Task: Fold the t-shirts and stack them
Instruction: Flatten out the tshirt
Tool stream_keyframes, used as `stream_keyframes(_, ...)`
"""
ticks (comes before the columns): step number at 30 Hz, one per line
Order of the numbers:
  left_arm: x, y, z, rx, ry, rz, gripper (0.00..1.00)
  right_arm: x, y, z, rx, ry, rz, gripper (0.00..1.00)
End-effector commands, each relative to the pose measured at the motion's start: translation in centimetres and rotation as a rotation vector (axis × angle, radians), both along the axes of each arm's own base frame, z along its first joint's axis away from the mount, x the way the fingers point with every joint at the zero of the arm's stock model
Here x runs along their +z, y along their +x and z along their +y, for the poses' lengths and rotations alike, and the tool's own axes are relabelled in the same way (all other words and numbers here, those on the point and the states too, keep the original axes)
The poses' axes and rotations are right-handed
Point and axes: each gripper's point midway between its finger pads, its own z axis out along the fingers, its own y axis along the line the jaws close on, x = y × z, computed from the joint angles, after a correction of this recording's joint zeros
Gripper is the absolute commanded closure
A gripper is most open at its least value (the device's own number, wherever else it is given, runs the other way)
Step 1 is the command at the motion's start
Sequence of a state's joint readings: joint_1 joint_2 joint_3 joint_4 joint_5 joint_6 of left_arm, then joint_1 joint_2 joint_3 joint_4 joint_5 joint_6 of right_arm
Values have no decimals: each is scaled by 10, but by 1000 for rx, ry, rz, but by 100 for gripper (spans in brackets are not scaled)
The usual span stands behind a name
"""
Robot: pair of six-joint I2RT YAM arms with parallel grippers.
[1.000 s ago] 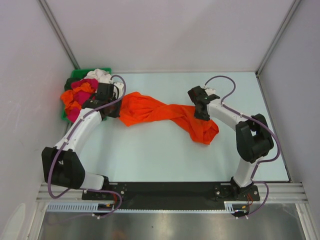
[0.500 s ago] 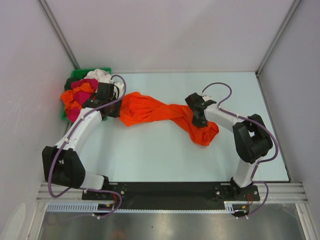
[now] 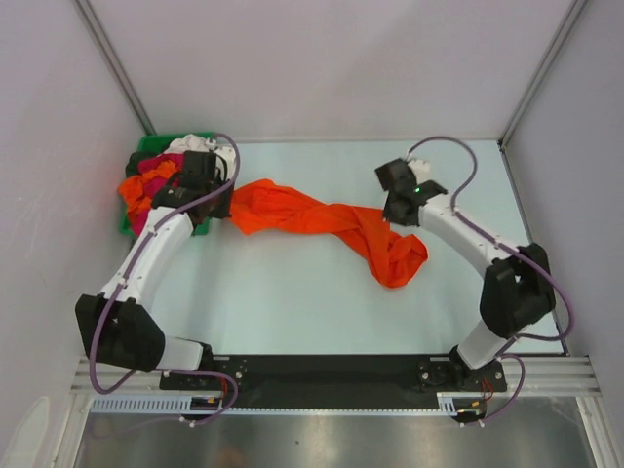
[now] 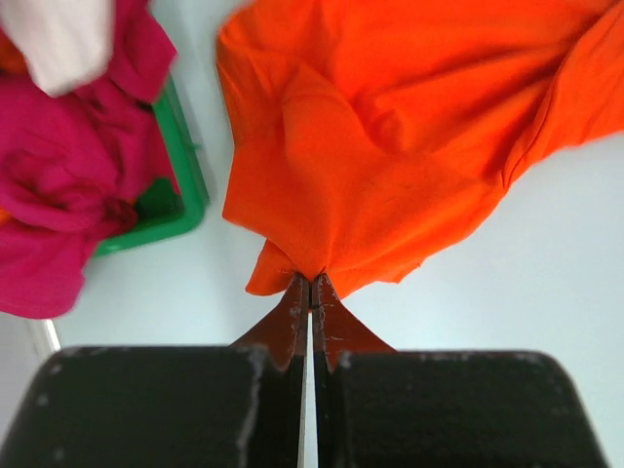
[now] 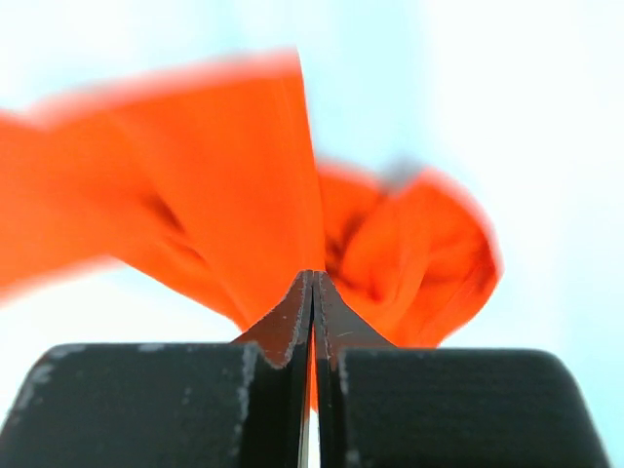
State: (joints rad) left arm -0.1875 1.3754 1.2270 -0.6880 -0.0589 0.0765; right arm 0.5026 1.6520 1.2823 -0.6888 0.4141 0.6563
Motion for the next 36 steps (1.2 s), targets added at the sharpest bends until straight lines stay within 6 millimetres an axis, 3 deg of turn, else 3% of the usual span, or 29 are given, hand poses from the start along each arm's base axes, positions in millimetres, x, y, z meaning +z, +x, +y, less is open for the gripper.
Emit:
stream_keyframes(1,107,30,1,23,-41,-264,100,135,46,-36,-54,11,-316,100)
stream_keyframes(3,123,36,-2,19,-56,-290,100,162,52,-48,-73,0,-360,100)
stream_keyframes(5,140,42,-5,12,-66,-316,100,167,54,-52,-70,-6,-355,100)
stream_keyframes(7,142,43,-6,9,-69,-320,100,150,48,-48,-48,5,-286,94)
stream_keyframes(8,140,42,-4,13,-66,-316,100,136,43,-45,-43,12,-247,79)
stream_keyframes(9,137,41,-4,19,-63,-309,100,127,40,-41,-27,29,-226,73)
stream_keyframes(10,132,38,-1,24,-56,-301,100,97,29,-41,-25,18,-162,66)
stream_keyframes(12,130,34,1,31,-50,-302,100,82,21,-37,-26,56,-161,62)
stream_keyframes(13,124,31,2,30,-47,-293,100,61,12,-39,-28,50,-121,61)
stream_keyframes(18,129,18,6,21,-33,-305,100,24,7,-27,-6,90,-74,61)
stream_keyframes(22,107,14,6,23,-30,-254,100,-1,23,-15,18,98,-50,61)
stream_keyframes(28,82,12,8,34,-16,-202,100,-10,64,6,36,120,-73,62)
stream_keyframes(29,81,12,8,34,-16,-200,100,-25,69,8,41,112,-45,62)
stream_keyframes(31,72,12,9,36,-9,-186,100,-25,83,11,43,117,-52,62)
stream_keyframes(33,63,11,10,39,-4,-166,100,-42,91,15,47,114,-22,63)
stream_keyframes(35,58,11,9,36,-4,-152,100,-42,103,18,45,121,-30,63)
stream_keyframes(36,55,10,9,38,-9,-149,100,-52,105,19,46,117,-12,63)
